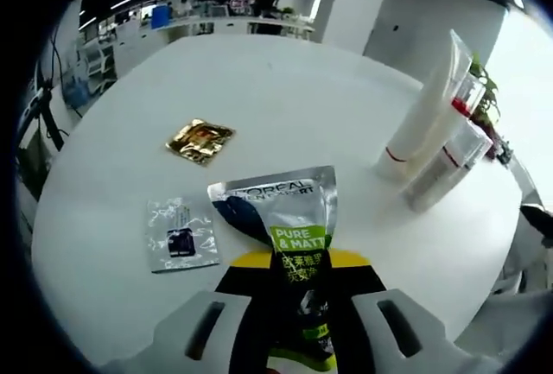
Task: Arrange the skincare products in the storage area until every visible bottle or jar stands upright without overlapping.
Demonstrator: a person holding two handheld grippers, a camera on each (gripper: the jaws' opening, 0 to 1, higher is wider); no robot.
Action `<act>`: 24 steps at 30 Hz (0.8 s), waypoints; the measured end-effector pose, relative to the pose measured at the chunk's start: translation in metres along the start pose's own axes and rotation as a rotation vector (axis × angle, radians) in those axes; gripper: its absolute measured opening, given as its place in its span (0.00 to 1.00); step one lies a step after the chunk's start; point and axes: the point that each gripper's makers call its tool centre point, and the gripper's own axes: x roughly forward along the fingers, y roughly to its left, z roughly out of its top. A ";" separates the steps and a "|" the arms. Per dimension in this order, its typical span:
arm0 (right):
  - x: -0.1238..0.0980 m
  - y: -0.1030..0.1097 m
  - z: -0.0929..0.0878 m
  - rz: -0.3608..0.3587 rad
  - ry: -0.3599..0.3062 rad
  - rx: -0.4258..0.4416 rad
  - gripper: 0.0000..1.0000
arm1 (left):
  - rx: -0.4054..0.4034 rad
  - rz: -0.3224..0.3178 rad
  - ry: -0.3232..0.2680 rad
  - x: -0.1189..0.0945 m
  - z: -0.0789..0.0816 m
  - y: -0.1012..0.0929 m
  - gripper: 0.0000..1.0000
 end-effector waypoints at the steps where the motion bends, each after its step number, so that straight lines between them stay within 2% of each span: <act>1: 0.000 0.000 0.000 0.000 0.001 -0.001 0.94 | 0.001 -0.004 -0.005 -0.003 0.000 0.000 0.17; 14: 0.001 0.004 -0.001 0.015 0.005 -0.021 0.90 | 0.022 -0.086 -0.086 -0.033 0.007 -0.012 0.16; 19: 0.000 0.006 0.001 0.020 -0.003 -0.017 0.89 | 0.052 -0.139 -0.134 -0.054 0.014 -0.027 0.16; 24: 0.000 0.008 0.002 0.026 -0.008 -0.024 0.87 | 0.045 -0.185 -0.174 -0.070 0.020 -0.036 0.15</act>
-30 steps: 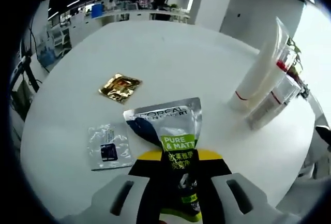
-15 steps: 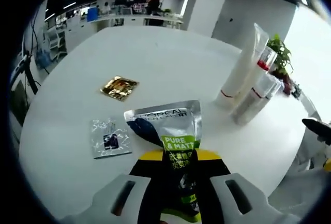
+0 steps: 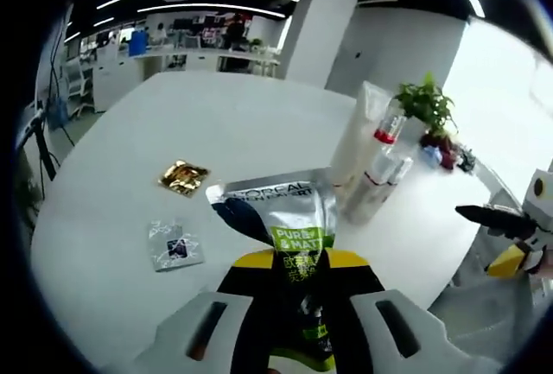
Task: Arrange the skincare products in the storage area until every visible bottle or jar stands upright without overlapping.
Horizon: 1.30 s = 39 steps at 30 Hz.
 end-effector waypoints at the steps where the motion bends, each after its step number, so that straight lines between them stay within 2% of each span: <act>1: 0.000 0.002 0.001 0.009 -0.003 -0.007 0.87 | 0.008 -0.007 -0.008 -0.004 0.002 -0.003 0.15; 5: 0.001 0.013 0.005 0.054 -0.017 -0.035 0.83 | 0.032 -0.050 -0.036 -0.015 0.008 -0.014 0.15; 7: 0.000 0.020 0.009 0.090 -0.036 -0.015 0.78 | 0.052 -0.060 -0.050 -0.020 0.011 -0.019 0.15; 10: -0.001 0.020 0.010 0.098 -0.043 -0.002 0.71 | 0.068 -0.074 -0.057 -0.025 0.011 -0.024 0.15; 13: -0.001 0.023 0.014 0.111 -0.060 0.016 0.71 | 0.094 -0.094 -0.062 -0.029 0.011 -0.030 0.15; 16: 0.000 0.034 0.029 0.161 -0.138 0.129 0.69 | 0.101 -0.130 -0.076 -0.034 0.012 -0.038 0.15; 18: 0.002 0.044 0.038 0.197 -0.201 0.245 0.68 | 0.118 -0.148 -0.077 -0.036 0.009 -0.043 0.15; 21: 0.007 0.058 0.041 0.227 -0.230 0.317 0.67 | 0.132 -0.184 -0.077 -0.040 0.005 -0.053 0.15; 24: 0.012 0.068 0.041 0.249 -0.239 0.347 0.66 | 0.153 -0.224 -0.082 -0.044 0.004 -0.063 0.15; 25: 0.014 0.073 0.044 0.262 -0.255 0.398 0.66 | 0.155 -0.254 -0.090 -0.046 0.005 -0.069 0.15; 28: 0.017 0.080 0.049 0.297 -0.283 0.502 0.63 | 0.157 -0.272 -0.088 -0.047 0.002 -0.072 0.15; 35: 0.025 0.078 0.053 0.287 -0.294 0.547 0.56 | 0.169 -0.366 -0.105 -0.058 0.002 -0.093 0.15; 39: 0.027 0.072 0.056 0.277 -0.291 0.554 0.49 | 0.174 -0.392 -0.111 -0.061 0.001 -0.100 0.15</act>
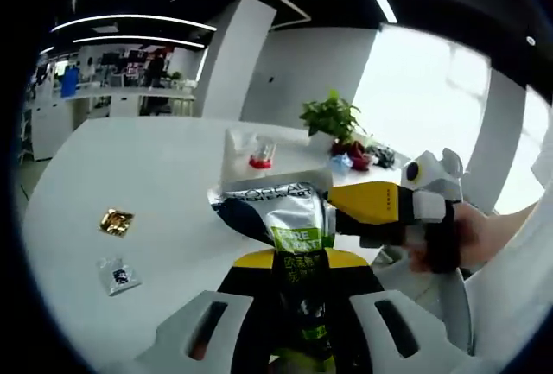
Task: Arrange the skincare products in the storage area until every visible bottle or jar stands upright without overlapping.
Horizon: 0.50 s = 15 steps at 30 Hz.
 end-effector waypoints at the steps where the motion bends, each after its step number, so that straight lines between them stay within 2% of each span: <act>1: 0.000 0.000 0.002 -0.003 -0.004 -0.002 0.46 | 0.002 -0.008 -0.001 -0.001 0.000 -0.003 0.15; 6: 0.001 -0.001 0.002 -0.004 -0.001 0.005 0.37 | 0.004 -0.033 -0.012 -0.003 0.002 -0.010 0.15; 8: 0.001 0.001 -0.002 0.001 0.011 0.004 0.29 | 0.003 -0.033 -0.015 -0.003 0.003 -0.010 0.15; 11: 0.002 0.009 -0.004 0.026 0.011 0.063 0.15 | 0.008 -0.025 -0.007 -0.004 0.000 -0.008 0.15; 13: 0.002 0.009 -0.004 0.023 0.010 0.071 0.13 | 0.010 -0.022 -0.005 -0.004 -0.001 -0.008 0.16; 15: 0.002 0.017 -0.002 0.066 0.005 0.087 0.09 | 0.009 -0.019 0.001 -0.005 -0.003 -0.007 0.18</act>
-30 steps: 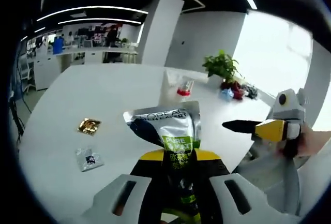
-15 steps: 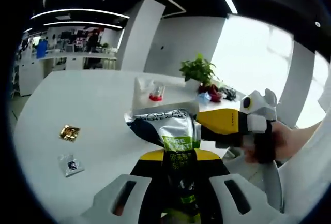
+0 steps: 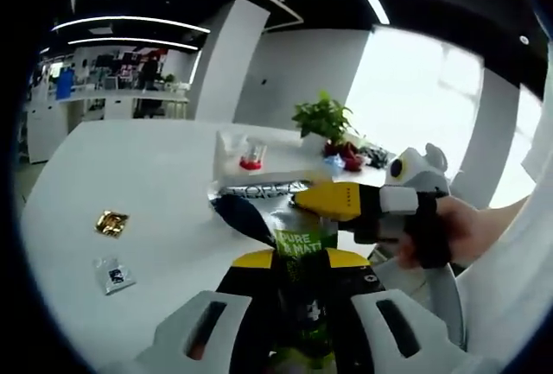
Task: Arrange the skincare products in the storage area until every visible bottle or jar stands upright without overlapping.
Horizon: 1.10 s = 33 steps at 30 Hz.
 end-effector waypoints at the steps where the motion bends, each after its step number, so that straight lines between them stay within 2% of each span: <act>1: -0.001 0.000 0.001 -0.004 0.000 0.000 0.07 | -0.006 -0.001 -0.004 0.000 0.000 0.000 0.19; 4: -0.003 0.006 0.003 0.031 -0.005 0.031 0.03 | -0.018 -0.006 -0.010 -0.001 0.001 0.000 0.23; 6: -0.005 0.004 0.006 0.024 -0.024 0.038 0.02 | -0.012 0.002 -0.005 -0.001 0.001 0.002 0.24; 12: -0.014 -0.003 0.013 0.015 -0.054 0.077 0.01 | -0.002 0.014 -0.002 -0.004 0.001 0.007 0.13; 18: -0.017 -0.003 0.015 0.020 -0.051 0.085 0.01 | -0.009 0.005 -0.002 -0.005 0.001 0.006 0.19; 22: -0.019 0.003 0.018 0.044 -0.044 0.089 0.01 | -0.031 0.000 -0.010 -0.009 0.004 0.011 0.28; 27: -0.021 0.016 0.021 0.090 -0.022 0.086 0.01 | -0.069 -0.056 0.019 -0.012 0.002 0.013 0.44; 31: -0.024 0.033 0.021 0.148 -0.002 0.089 0.01 | -0.122 -0.151 0.051 -0.012 -0.002 0.003 0.53; 33: -0.025 0.042 0.022 0.193 -0.002 0.092 0.01 | -0.160 -0.204 0.059 -0.011 -0.006 -0.004 0.55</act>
